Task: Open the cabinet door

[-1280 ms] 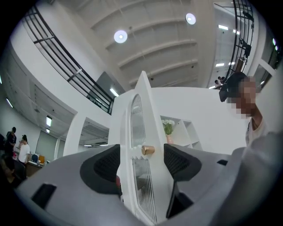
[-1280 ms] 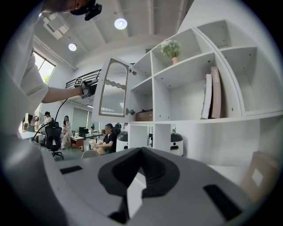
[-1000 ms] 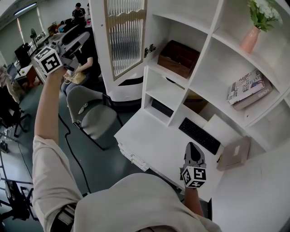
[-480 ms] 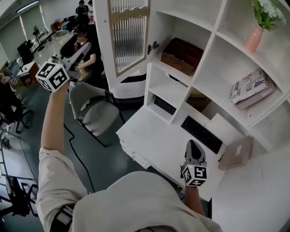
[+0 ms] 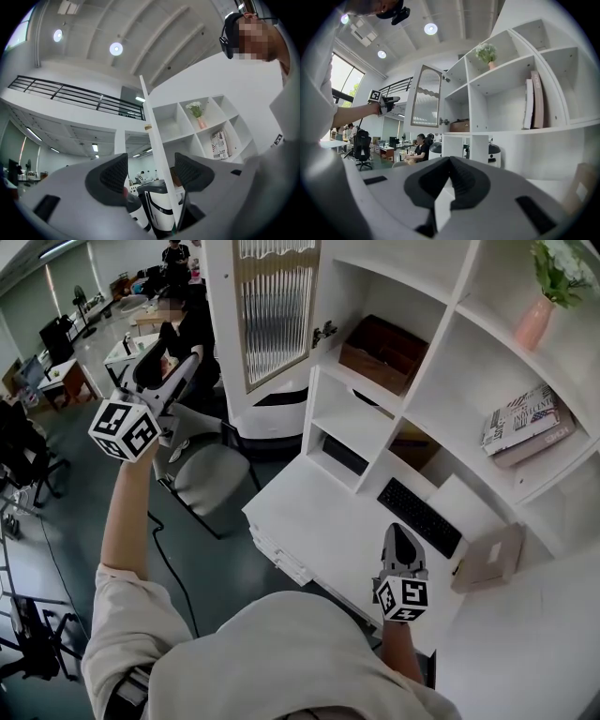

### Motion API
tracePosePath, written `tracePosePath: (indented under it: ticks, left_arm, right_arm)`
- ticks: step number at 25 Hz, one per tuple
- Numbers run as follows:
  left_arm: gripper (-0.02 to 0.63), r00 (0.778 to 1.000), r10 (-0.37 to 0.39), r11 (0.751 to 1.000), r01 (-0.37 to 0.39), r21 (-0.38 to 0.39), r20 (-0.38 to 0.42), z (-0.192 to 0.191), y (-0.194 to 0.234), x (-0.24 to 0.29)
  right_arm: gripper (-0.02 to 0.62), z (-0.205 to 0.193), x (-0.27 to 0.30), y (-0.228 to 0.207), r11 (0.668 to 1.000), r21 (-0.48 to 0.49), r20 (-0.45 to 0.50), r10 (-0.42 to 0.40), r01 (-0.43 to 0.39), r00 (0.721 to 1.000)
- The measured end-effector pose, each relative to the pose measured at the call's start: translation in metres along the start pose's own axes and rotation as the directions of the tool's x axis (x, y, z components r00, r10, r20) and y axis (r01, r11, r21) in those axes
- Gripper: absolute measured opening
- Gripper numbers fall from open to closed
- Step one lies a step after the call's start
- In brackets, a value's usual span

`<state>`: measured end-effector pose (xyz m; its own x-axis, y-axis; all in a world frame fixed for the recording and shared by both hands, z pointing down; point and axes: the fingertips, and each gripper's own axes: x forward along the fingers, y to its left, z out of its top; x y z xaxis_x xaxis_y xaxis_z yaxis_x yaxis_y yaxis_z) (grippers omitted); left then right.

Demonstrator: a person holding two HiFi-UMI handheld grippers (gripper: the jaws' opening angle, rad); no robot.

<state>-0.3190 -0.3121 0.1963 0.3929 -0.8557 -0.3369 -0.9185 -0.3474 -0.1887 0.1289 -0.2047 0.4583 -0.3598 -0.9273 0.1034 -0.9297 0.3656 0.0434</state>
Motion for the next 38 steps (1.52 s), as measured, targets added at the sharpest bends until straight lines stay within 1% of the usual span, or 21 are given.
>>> tracePosePath:
  ticks: [7,14,26,32,37,38]
  left_arm:
    - [0.308,0.999,0.021,0.999,-0.023,-0.029,-0.041,-0.029,-0.011,-0.018]
    - [0.291,0.996,0.058,0.997,-0.060,-0.040,-0.067,-0.054,-0.027,-0.041]
    - [0.250,0.989,0.068,0.992,-0.081,-0.092,-0.134,-0.100,-0.064,-0.073]
    - [0.201,0.980,0.097,0.989,-0.115,-0.095,-0.173,-0.120,-0.081,-0.090]
    - [0.170,0.975,0.102,0.986,-0.125,-0.107,-0.200,-0.133,-0.097,-0.101]
    - [0.152,0.973,0.104,0.987,-0.127,-0.103,-0.207,-0.136,-0.101,-0.104]
  right_arm:
    - [0.003,0.008,0.008,0.006,1.000,-0.013,0.018,0.020,-0.020,1.000]
    - [0.003,0.017,0.016,0.012,0.999,-0.024,0.044,0.039,-0.038,0.998]
    - [0.005,0.024,0.023,0.018,0.998,-0.036,0.061,0.055,-0.053,0.997]
    - [0.003,0.025,0.025,0.023,0.997,-0.047,0.067,0.066,-0.063,0.996]
    - [0.003,0.027,0.027,0.027,0.996,-0.054,0.074,0.068,-0.064,0.995]
    - [0.003,0.028,0.027,0.028,0.996,-0.056,0.075,0.069,-0.064,0.995]
